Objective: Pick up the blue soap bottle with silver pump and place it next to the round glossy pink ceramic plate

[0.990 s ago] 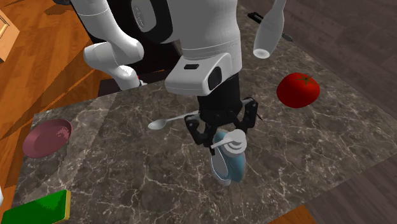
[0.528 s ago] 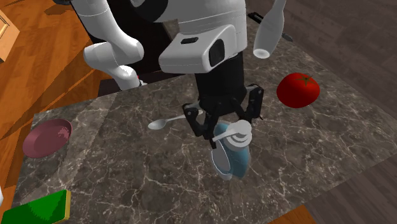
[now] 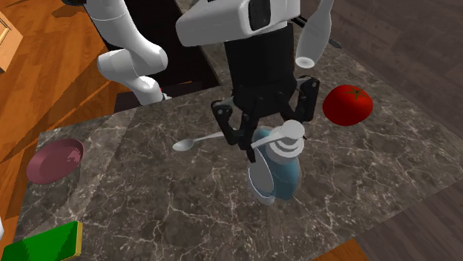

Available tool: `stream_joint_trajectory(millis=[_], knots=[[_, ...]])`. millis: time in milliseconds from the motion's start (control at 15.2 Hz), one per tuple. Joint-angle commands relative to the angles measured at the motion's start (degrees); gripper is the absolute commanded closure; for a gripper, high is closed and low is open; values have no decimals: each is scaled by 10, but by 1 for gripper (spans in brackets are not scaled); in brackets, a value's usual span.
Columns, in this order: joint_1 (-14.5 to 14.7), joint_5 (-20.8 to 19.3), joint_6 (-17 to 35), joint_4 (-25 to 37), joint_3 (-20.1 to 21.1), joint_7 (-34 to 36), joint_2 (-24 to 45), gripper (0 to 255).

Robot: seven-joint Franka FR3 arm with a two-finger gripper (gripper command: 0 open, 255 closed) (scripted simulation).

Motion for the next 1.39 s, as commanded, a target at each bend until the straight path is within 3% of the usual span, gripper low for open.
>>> stream_joint_trajectory(millis=[0, 594, 1320], knots=[[-10, 14, -1, -14, -6, -16, -18, 255], [-67, 119, 28, -162, -84, -165, -152, 255], [-106, 175, 16, -251, -199, -333, -240, 255]])
